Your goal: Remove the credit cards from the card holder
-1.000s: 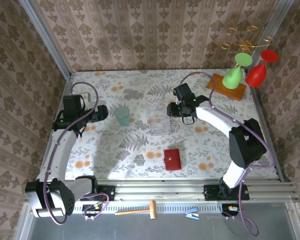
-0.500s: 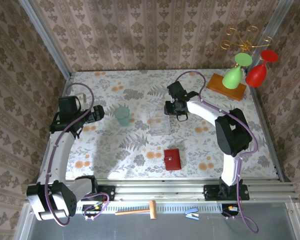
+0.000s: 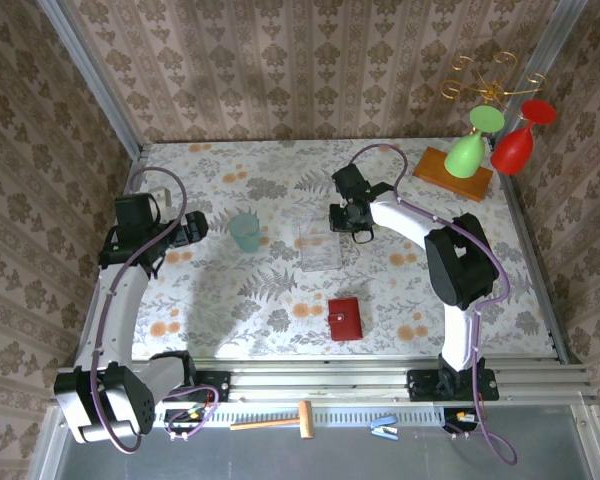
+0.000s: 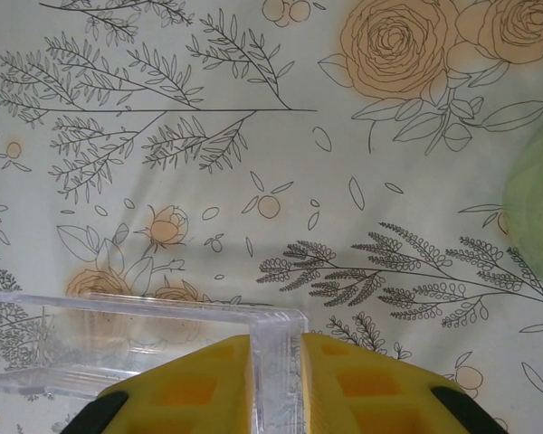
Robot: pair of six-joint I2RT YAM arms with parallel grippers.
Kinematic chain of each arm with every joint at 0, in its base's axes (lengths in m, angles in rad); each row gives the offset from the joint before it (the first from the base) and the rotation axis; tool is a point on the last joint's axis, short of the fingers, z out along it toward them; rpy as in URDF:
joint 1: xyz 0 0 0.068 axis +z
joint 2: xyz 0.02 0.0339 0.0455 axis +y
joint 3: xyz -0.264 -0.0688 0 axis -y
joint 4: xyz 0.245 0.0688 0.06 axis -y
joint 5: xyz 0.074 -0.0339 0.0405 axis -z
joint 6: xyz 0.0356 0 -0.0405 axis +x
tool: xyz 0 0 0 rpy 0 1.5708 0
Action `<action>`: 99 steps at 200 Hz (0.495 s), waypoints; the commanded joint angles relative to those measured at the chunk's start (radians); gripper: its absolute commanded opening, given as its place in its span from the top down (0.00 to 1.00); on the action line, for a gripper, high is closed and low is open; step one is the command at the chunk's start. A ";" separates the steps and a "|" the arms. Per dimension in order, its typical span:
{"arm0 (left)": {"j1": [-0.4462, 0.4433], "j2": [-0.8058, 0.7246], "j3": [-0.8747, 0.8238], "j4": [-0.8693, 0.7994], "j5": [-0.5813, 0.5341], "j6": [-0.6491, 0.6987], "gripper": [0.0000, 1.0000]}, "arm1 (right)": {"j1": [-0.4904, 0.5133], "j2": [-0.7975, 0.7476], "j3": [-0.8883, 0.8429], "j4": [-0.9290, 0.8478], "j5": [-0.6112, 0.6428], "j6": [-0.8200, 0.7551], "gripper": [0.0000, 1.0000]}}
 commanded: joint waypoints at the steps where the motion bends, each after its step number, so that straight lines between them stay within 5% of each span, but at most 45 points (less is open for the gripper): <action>1: 0.005 -0.021 -0.009 0.010 0.017 -0.004 0.00 | 0.005 0.006 0.029 -0.061 0.055 0.002 0.78; 99: -0.021 -0.021 -0.006 0.016 0.026 -0.019 0.00 | 0.004 -0.062 0.028 -0.079 0.052 -0.001 0.73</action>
